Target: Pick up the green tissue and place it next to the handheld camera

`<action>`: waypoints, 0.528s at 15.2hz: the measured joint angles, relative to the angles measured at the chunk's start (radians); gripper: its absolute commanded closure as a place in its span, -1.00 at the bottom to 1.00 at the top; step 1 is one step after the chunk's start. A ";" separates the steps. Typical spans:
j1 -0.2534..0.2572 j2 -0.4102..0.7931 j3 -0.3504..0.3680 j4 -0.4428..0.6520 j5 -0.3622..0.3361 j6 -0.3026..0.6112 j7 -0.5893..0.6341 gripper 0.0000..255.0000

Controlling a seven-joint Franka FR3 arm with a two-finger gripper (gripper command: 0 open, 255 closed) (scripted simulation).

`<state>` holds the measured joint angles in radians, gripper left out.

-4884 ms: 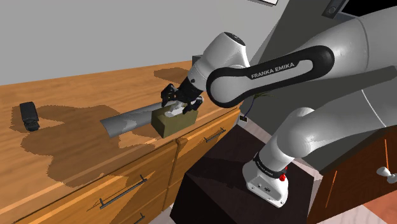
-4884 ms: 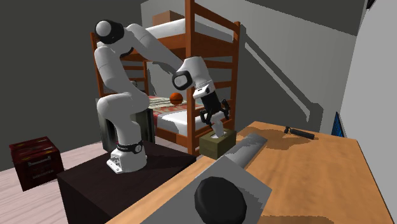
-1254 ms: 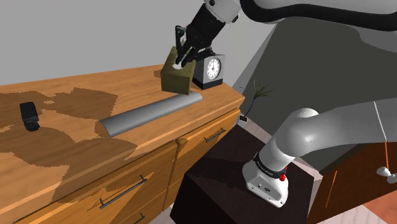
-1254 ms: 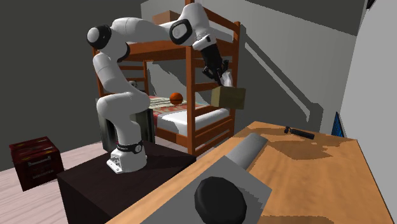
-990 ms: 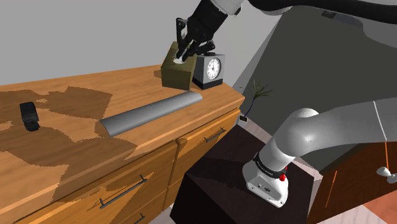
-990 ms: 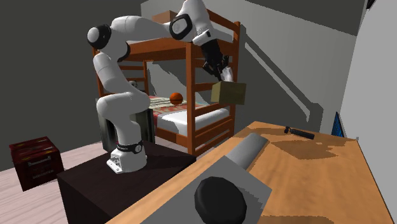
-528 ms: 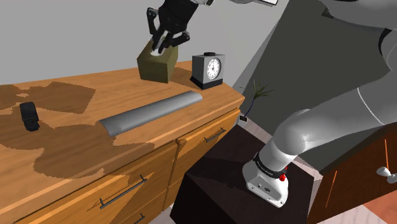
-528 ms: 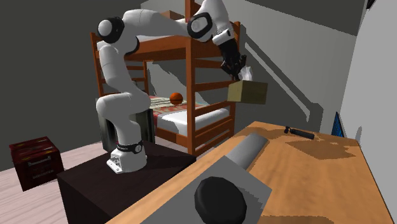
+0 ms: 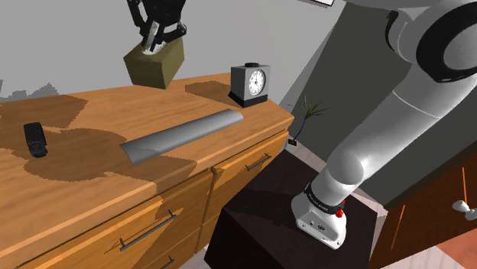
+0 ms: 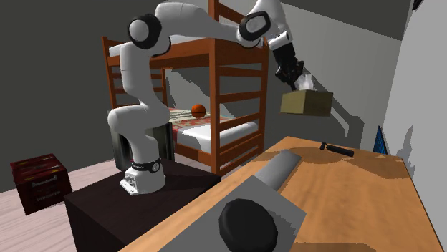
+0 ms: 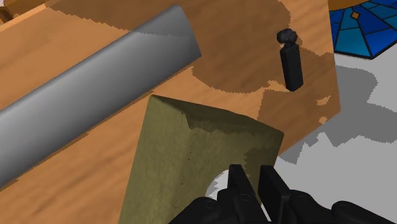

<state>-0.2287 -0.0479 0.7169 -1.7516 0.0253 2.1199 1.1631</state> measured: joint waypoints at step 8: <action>0.205 0.465 0.003 0.511 -0.370 -0.156 0.177 1.00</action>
<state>-0.0238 0.4171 0.7198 -1.2406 -0.3443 1.9643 1.3398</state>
